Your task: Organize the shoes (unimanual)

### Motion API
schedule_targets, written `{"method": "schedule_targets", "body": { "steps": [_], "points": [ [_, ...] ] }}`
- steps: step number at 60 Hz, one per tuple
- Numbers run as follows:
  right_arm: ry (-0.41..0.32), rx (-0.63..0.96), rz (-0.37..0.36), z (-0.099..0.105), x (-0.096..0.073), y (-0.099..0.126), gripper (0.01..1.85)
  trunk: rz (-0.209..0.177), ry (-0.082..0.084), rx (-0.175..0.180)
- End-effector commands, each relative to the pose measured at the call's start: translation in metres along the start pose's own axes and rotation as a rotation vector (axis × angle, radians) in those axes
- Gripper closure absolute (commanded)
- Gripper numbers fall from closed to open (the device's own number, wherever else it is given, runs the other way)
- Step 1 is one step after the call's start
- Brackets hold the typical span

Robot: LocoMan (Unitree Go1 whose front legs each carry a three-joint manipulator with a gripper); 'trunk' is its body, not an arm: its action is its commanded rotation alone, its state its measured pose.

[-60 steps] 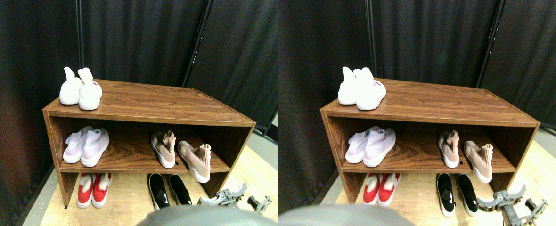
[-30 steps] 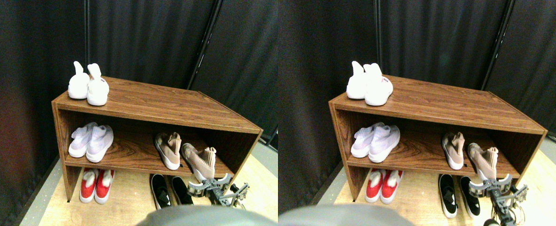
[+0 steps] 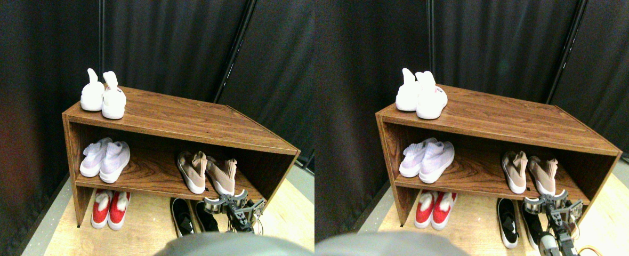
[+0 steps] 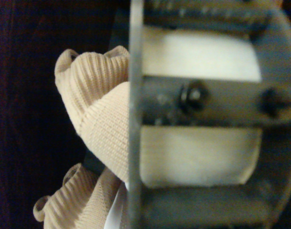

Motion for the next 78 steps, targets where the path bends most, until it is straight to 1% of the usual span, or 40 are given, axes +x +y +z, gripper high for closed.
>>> {"method": "schedule_targets", "body": {
  "steps": [1,8,11,14,19,23,29,30,32,33,35,39,42,46,49,53,58,60,62,63,68,70,72,73,74,75,76,78],
  "points": [
    [-0.02,-0.001,0.021,0.001,0.0,0.002,0.13,0.014,0.017,-0.023],
    [-0.017,0.001,0.013,0.002,0.002,0.001,0.12,0.014,0.017,-0.023],
    [-0.019,0.035,0.008,0.002,0.004,0.001,0.14,0.011,0.018,-0.022],
    [-0.002,0.038,0.013,0.002,0.005,0.0,0.16,0.011,0.018,-0.022],
    [0.011,0.055,0.008,0.001,0.005,0.0,0.12,0.012,0.018,-0.021],
    [0.013,0.045,0.007,0.0,0.005,-0.001,0.19,0.011,0.019,-0.021],
    [0.007,0.022,0.008,-0.001,0.002,0.001,0.19,0.01,0.018,-0.02],
    [0.006,0.017,0.006,0.0,-0.001,0.003,0.24,0.01,0.018,-0.02],
    [0.008,0.014,0.007,0.001,-0.003,0.004,0.24,0.009,0.016,-0.02],
    [0.002,0.009,0.008,0.001,-0.005,0.005,0.19,0.009,0.016,-0.02],
    [0.0,0.006,0.008,0.002,-0.006,0.006,0.16,0.007,0.019,-0.017],
    [0.01,0.012,0.013,0.006,-0.017,0.012,0.08,0.007,0.019,-0.017],
    [0.017,0.02,0.015,0.007,-0.021,0.014,0.1,0.003,0.018,-0.016],
    [0.027,0.032,0.024,0.011,-0.032,0.018,0.09,0.001,0.018,-0.013],
    [0.03,0.025,0.052,0.015,-0.042,0.022,0.09,-0.003,0.017,-0.008],
    [0.035,0.029,0.063,0.018,-0.048,0.024,0.11,-0.008,0.014,-0.003],
    [0.054,0.046,0.1,0.025,-0.061,0.027,0.13,-0.012,0.014,0.0],
    [0.055,0.05,0.102,0.026,-0.063,0.027,0.13,-0.012,0.014,0.0],
    [0.061,0.065,0.122,0.03,-0.068,0.028,0.15,-0.014,0.014,0.002],
    [0.056,0.055,0.126,0.033,-0.072,0.029,0.17,-0.015,0.014,0.002],
    [0.04,0.043,0.137,0.039,-0.08,0.031,0.22,-0.018,0.015,0.003],
    [0.047,0.035,0.161,0.045,-0.085,0.033,0.29,-0.019,0.017,0.003],
    [0.032,0.031,0.174,0.049,-0.088,0.034,0.41,-0.02,0.018,0.004],
    [0.007,0.033,0.175,0.052,-0.089,0.036,0.56,-0.021,0.019,0.005],
    [0.007,0.033,0.175,0.052,-0.089,0.036,0.56,-0.021,0.019,0.005],
    [-0.007,0.012,0.181,0.055,-0.09,0.037,0.71,-0.023,0.019,0.005],
    [-0.014,0.004,0.187,0.057,-0.09,0.037,0.81,-0.023,0.016,0.005],
    [-0.049,-0.002,0.214,0.063,-0.089,0.039,1.27,-0.025,0.016,0.007]
  ]
}}
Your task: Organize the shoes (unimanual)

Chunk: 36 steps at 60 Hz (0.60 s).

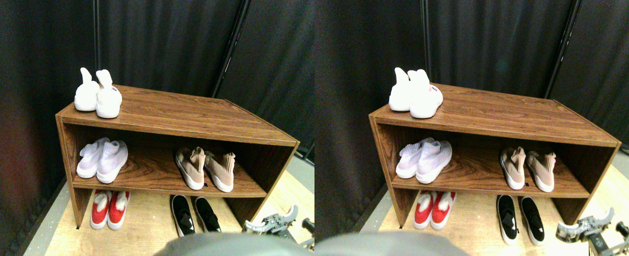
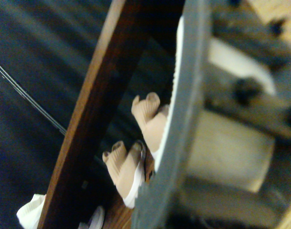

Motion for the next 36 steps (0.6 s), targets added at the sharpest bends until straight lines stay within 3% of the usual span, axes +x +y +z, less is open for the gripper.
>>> {"method": "schedule_targets", "body": {
  "steps": [1,4,7,18,22,33,36],
  "points": [
    [-0.063,-0.048,0.073,0.012,0.002,0.01,1.37,-0.001,0.007,-0.025],
    [-0.133,-0.082,0.089,0.019,0.005,0.013,1.8,-0.003,0.007,-0.023],
    [-0.177,-0.129,0.101,0.023,0.007,0.015,1.8,-0.004,0.007,-0.023],
    [-0.14,-0.201,0.133,0.043,0.027,0.016,1.8,-0.005,0.004,-0.024],
    [-0.185,-0.16,0.112,0.047,0.033,0.018,1.8,-0.003,0.004,-0.025],
    [-0.171,-0.059,0.083,0.053,0.051,0.018,1.8,-0.002,0.002,-0.027],
    [-0.2,-0.015,0.063,0.053,0.056,0.017,1.8,-0.001,0.001,-0.026]
  ]
}}
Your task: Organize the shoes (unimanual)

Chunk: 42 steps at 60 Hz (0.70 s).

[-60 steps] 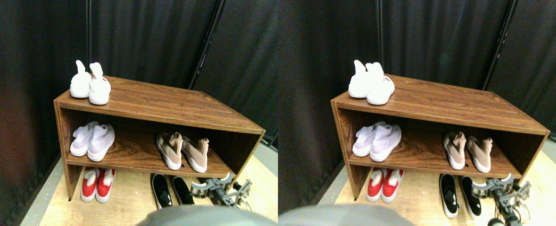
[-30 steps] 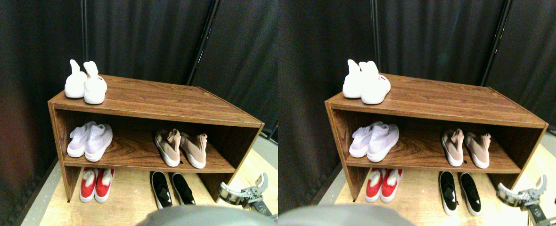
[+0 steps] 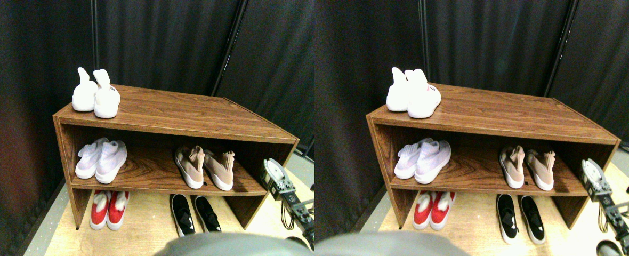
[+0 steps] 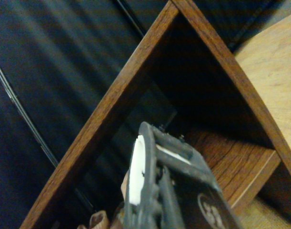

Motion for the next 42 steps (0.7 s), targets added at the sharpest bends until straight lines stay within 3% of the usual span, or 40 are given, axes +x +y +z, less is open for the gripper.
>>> {"method": "schedule_targets", "body": {
  "steps": [1,4,11,15,18,23,34,42],
  "points": [
    [-0.037,0.011,-0.005,0.001,0.009,0.0,1.8,0.002,0.001,-0.029],
    [-0.055,0.065,-0.024,0.0,0.014,-0.002,1.8,0.003,0.001,-0.031],
    [-0.074,0.03,-0.061,-0.002,0.028,-0.007,1.8,0.004,0.0,-0.03],
    [-0.05,0.012,-0.069,-0.004,0.038,-0.016,1.8,0.005,0.0,-0.032],
    [-0.093,0.022,-0.087,-0.008,0.04,-0.018,1.8,0.005,0.0,-0.032],
    [-0.058,0.023,-0.097,-0.014,0.047,-0.029,1.8,0.011,-0.002,-0.037],
    [-0.059,0.093,-0.158,-0.026,0.063,-0.051,1.8,0.024,-0.005,-0.045],
    [-0.139,0.157,-0.229,-0.036,0.075,-0.066,1.8,0.033,-0.006,-0.054]
  ]
}}
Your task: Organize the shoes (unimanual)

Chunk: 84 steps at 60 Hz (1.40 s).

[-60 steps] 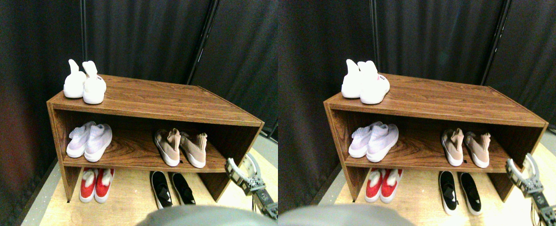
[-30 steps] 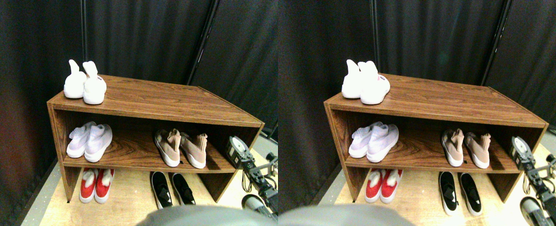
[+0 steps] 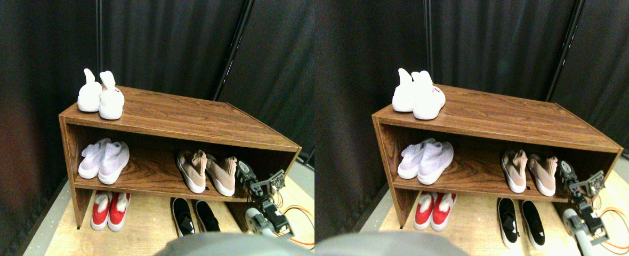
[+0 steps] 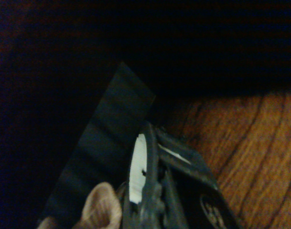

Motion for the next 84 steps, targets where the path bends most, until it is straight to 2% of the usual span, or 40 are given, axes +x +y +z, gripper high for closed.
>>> {"method": "schedule_targets", "body": {
  "steps": [1,14,20,22,33,51,62,73,78,81,84],
  "points": [
    [-0.032,0.061,-0.008,-0.005,0.01,-0.004,1.8,0.012,0.003,-0.03],
    [-0.085,0.045,-0.036,-0.01,0.022,-0.02,1.8,0.031,0.004,-0.041],
    [-0.073,0.035,-0.057,-0.011,0.025,-0.024,1.8,0.036,0.008,-0.042],
    [-0.042,0.022,-0.053,-0.012,0.025,-0.026,1.8,0.037,0.01,-0.043],
    [-0.017,0.014,-0.069,-0.024,0.009,-0.02,1.8,0.043,0.013,-0.053],
    [0.037,-0.001,-0.084,-0.05,-0.019,-0.015,1.8,0.055,0.006,-0.073],
    [0.071,0.004,-0.089,-0.058,-0.02,-0.013,1.8,0.058,-0.003,-0.077],
    [0.067,-0.019,-0.089,-0.055,-0.018,-0.014,1.8,0.062,-0.008,-0.075],
    [0.045,-0.021,-0.085,-0.048,-0.013,-0.016,1.8,0.063,-0.013,-0.074],
    [-0.016,-0.042,-0.079,-0.041,-0.009,-0.018,1.8,0.062,-0.014,-0.072],
    [-0.023,-0.033,-0.072,-0.033,-0.001,-0.019,1.8,0.061,-0.017,-0.071]
  ]
}}
